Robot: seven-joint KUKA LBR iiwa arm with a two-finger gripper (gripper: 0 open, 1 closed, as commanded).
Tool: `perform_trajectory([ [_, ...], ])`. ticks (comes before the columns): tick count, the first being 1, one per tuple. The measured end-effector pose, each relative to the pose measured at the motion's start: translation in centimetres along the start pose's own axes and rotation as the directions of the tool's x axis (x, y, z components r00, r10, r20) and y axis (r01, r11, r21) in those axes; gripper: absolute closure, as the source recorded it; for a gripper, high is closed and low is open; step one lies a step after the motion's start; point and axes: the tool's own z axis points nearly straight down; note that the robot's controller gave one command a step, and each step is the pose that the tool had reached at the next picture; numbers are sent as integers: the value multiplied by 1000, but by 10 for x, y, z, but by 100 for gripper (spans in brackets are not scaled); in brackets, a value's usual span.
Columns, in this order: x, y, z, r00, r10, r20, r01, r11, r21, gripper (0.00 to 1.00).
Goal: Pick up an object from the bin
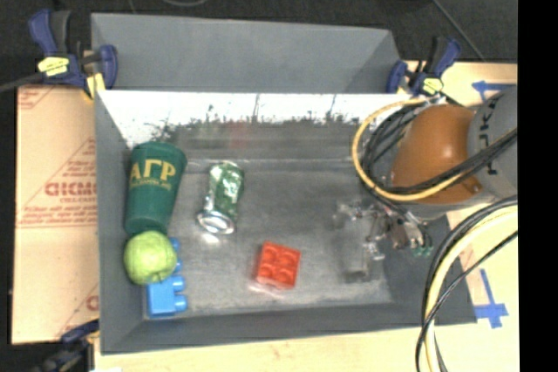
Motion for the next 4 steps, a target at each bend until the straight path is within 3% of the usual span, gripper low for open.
perform_trajectory([
  [1,23,22,7,999,-33,-2,33,999,4,0],
  [2,-5,55,11,1000,-22,-3,22,1000,-3,0],
  [3,13,107,-5,996,-87,0,87,996,2,0],
  [4,42,163,-15,992,-129,12,129,992,2,0],
])
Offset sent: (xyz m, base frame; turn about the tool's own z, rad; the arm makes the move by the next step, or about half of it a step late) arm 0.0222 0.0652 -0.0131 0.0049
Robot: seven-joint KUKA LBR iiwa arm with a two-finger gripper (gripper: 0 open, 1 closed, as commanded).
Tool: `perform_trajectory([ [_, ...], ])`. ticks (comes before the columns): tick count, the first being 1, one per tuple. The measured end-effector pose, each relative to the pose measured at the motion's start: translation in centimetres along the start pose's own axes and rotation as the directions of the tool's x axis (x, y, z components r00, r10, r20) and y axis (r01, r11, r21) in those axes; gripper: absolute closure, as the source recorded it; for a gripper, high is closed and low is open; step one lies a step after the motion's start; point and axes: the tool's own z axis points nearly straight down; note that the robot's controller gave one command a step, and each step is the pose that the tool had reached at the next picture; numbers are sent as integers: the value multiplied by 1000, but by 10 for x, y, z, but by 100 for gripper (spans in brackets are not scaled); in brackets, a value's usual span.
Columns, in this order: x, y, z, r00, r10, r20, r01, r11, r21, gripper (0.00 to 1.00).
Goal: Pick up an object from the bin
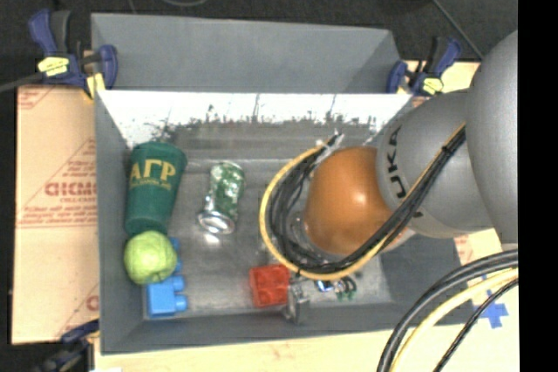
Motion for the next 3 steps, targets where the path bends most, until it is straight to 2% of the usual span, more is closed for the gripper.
perform_trajectory([
  [1,-53,-20,24,998,-68,-15,68,998,-2,100],
  [2,-53,-20,24,998,-69,-15,69,998,-2,100],
  [3,-48,-57,-180,989,-146,-14,145,989,-4,100],
])
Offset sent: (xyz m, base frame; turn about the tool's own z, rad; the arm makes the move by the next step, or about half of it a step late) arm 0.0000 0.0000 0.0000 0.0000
